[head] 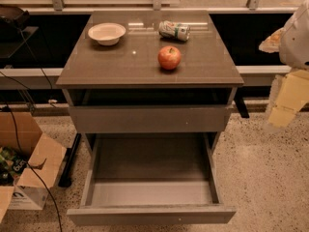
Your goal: Place apple into middle drawer
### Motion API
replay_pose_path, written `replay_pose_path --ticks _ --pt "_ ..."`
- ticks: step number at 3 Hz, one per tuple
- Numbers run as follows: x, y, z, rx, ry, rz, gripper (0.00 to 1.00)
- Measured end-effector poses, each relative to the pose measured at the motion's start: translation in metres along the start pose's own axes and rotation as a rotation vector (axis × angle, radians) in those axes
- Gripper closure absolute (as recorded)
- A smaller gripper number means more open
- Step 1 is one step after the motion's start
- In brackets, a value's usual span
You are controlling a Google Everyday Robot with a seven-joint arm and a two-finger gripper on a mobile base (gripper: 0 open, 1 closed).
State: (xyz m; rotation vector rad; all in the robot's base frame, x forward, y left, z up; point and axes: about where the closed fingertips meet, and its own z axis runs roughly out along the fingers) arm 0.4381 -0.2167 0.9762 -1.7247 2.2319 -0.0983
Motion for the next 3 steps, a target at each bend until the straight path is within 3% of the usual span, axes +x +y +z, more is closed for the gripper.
replay_pose_path --ticks 1,3 --pt "0.0 0.0 0.0 0.0 0.0 0.0 0.0" --pt "-0.025 -0.021 0.021 -0.001 -0.117 -0.022 0.0"
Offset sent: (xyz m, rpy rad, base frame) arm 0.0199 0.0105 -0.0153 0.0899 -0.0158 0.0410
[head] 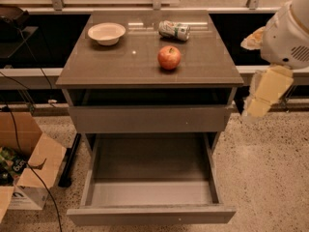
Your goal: Place apple into middle drawer
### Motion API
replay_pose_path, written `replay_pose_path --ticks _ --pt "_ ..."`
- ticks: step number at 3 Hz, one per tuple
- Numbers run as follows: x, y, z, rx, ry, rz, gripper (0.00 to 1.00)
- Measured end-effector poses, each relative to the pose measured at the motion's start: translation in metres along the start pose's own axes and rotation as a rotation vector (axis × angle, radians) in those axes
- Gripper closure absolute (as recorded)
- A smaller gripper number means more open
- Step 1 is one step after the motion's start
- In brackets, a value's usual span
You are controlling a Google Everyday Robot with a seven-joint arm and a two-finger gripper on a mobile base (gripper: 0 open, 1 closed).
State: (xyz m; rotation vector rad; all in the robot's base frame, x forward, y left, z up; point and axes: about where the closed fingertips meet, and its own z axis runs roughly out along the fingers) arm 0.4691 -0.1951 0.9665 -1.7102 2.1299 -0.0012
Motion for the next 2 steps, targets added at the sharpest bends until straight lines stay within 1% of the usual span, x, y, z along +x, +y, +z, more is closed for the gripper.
replay_pose_path --ticks 1,2 --pt "-0.021 -0.0265 0.0235 -0.036 -0.115 0.035 0.0" --pt "-0.0224 -0.0288 0.028 -0.046 -0.128 0.04 0.0"
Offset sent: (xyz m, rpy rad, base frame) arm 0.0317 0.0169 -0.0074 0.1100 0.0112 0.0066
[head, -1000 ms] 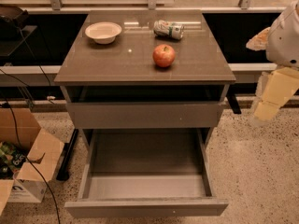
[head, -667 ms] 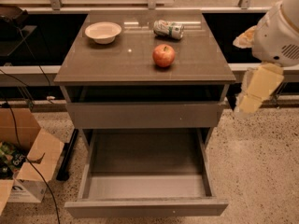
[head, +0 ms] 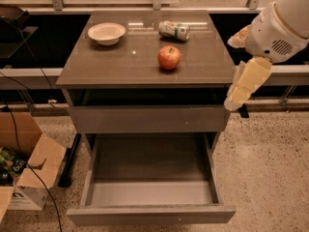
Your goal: Place apple into middle drawer
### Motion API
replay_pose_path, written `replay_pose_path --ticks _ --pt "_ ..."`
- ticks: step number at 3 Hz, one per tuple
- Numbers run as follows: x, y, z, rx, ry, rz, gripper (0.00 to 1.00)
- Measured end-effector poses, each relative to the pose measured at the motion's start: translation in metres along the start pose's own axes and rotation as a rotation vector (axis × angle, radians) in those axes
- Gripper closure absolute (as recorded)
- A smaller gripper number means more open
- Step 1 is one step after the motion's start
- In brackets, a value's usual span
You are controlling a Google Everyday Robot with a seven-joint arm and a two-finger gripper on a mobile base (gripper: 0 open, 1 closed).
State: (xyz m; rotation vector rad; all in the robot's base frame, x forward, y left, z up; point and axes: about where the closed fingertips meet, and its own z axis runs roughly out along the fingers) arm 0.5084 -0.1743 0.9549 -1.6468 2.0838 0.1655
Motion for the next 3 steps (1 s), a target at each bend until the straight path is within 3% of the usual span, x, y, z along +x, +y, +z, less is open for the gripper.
replay_pose_path --ticks 1,3 --pt "0.007 -0.007 0.015 0.02 -0.05 0.068 0.0" --pt "-0.014 -0.068 0.055 0.09 -0.221 0.156 0.0"
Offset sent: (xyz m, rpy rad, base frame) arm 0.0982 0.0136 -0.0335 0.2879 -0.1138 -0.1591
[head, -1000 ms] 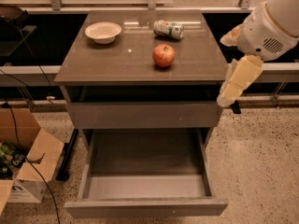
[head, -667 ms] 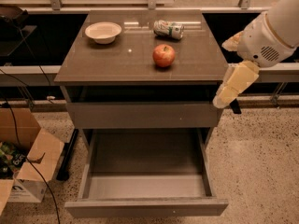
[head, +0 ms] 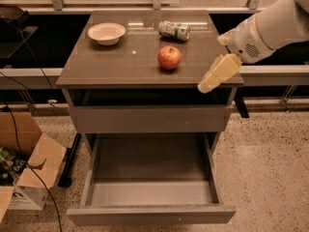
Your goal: Place apple into middle drawer
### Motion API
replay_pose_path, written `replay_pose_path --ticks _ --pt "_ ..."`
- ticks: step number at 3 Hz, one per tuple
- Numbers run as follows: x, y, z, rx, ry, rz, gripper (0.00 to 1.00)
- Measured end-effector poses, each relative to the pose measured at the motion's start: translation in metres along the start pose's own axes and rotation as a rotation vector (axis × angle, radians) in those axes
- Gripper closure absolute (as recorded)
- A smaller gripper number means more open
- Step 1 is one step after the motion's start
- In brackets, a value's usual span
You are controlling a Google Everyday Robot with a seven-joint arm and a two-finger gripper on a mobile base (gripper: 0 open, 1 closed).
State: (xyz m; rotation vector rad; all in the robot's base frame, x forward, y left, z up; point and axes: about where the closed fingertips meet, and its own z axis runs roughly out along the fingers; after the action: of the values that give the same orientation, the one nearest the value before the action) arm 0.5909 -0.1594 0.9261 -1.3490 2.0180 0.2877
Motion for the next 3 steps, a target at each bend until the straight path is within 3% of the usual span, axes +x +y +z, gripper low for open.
replay_pose_path --ticks 1,2,3 --pt "-0.011 -0.026 0.023 0.003 -0.05 0.023 0.0" --pt "-0.026 -0.054 0.06 -0.03 -0.087 0.042 0.0" --pt "-0.037 -0.067 0.085 -0.061 -0.1 0.047 0.0"
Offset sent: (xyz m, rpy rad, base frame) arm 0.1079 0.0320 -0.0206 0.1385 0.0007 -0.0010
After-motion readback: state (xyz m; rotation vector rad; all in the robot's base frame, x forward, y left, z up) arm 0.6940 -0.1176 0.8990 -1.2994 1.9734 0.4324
